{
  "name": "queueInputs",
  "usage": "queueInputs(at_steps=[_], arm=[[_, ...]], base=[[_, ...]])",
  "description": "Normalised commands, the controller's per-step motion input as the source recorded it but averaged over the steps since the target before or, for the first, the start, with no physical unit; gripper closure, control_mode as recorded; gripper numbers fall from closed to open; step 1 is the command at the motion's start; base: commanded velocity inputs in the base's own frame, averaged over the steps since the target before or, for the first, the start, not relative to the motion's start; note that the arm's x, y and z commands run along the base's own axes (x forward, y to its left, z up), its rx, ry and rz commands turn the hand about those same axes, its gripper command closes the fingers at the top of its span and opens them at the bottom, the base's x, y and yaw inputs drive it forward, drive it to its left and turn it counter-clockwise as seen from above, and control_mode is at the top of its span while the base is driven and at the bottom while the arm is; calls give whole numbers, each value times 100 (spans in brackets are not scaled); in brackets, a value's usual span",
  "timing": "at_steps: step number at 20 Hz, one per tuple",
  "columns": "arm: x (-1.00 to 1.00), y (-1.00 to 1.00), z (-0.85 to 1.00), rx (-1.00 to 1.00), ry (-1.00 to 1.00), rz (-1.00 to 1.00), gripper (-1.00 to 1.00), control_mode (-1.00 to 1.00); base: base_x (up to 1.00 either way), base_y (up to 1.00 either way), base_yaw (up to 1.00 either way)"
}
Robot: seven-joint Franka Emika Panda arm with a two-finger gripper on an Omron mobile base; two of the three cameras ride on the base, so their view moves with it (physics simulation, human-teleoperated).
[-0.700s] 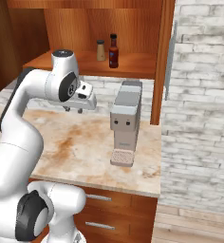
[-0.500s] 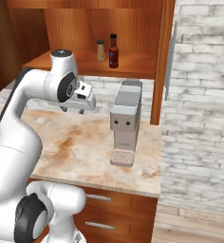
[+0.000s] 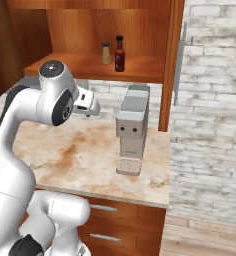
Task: Take 2 condiments from the cabinet and move them on the counter near the stove.Make sure the condiments are lined up with each other, next to each other.
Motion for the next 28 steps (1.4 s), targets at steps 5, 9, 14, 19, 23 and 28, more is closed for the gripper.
queueInputs(at_steps=[5, 9, 14, 19, 23, 28], arm=[[1, -8, 52, 0, -19, -10, -100, -100], [0, -20, 73, 0, -8, -12, -100, -100], [27, -17, 55, 0, -12, -3, -100, -100], [38, -29, 34, 0, -13, -1, -100, -100], [54, -31, 23, 0, -10, -3, -100, -100], [55, -28, 19, 0, -2, -4, -100, -100]], base=[[0, 0, 0], [0, 0, 0], [0, 0, 0], [0, 0, 0], [0, 0, 0], [0, 0, 0]])
